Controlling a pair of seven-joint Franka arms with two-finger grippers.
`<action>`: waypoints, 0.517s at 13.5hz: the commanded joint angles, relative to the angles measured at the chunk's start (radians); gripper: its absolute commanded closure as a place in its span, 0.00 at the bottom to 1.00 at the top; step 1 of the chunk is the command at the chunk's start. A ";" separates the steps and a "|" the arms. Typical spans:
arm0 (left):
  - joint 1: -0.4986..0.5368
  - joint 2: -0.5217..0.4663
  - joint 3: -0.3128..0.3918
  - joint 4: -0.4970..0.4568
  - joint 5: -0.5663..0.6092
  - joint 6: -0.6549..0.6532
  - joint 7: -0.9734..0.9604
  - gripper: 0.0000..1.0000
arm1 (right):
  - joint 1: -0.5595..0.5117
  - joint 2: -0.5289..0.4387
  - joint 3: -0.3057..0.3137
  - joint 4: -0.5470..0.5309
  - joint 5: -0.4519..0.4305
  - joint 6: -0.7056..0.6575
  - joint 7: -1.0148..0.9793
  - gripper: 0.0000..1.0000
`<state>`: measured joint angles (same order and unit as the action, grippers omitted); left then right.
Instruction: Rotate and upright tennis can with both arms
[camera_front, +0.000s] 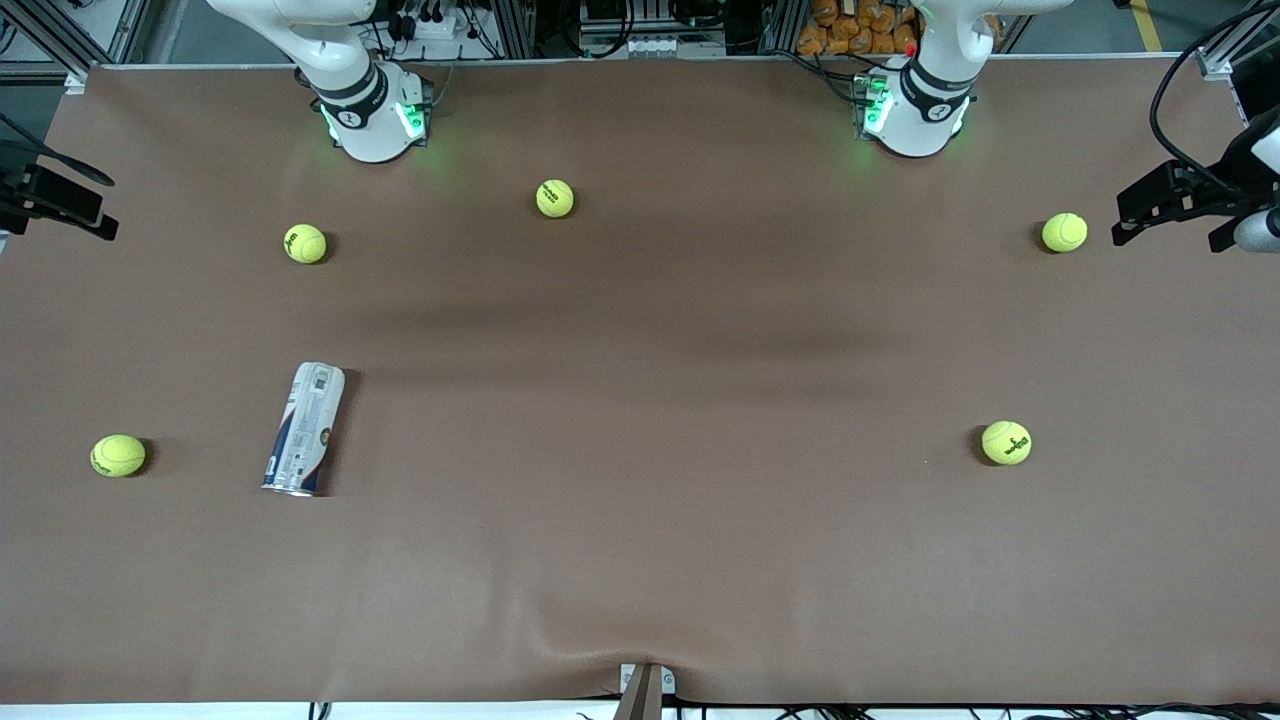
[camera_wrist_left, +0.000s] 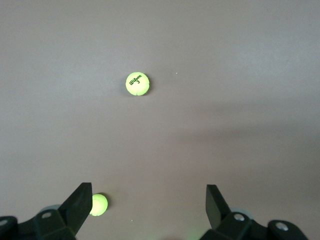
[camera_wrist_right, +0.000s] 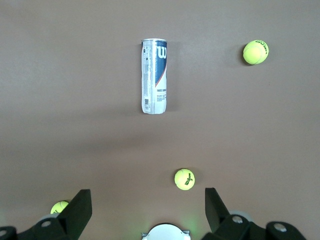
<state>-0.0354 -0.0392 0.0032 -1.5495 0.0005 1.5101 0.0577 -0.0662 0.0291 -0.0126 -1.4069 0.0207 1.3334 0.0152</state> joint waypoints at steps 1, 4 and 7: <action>-0.001 -0.008 -0.002 0.009 0.006 -0.019 0.016 0.00 | -0.001 -0.028 0.000 -0.015 -0.007 0.007 -0.014 0.00; 0.002 -0.007 -0.002 0.009 0.006 -0.019 0.017 0.00 | -0.001 -0.031 0.000 -0.015 -0.010 0.009 -0.017 0.00; 0.002 -0.005 0.000 0.009 0.006 -0.019 0.016 0.00 | 0.008 -0.025 -0.004 -0.018 -0.010 0.012 -0.015 0.00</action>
<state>-0.0352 -0.0391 0.0033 -1.5493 0.0005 1.5089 0.0577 -0.0661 0.0218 -0.0126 -1.4065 0.0196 1.3351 0.0111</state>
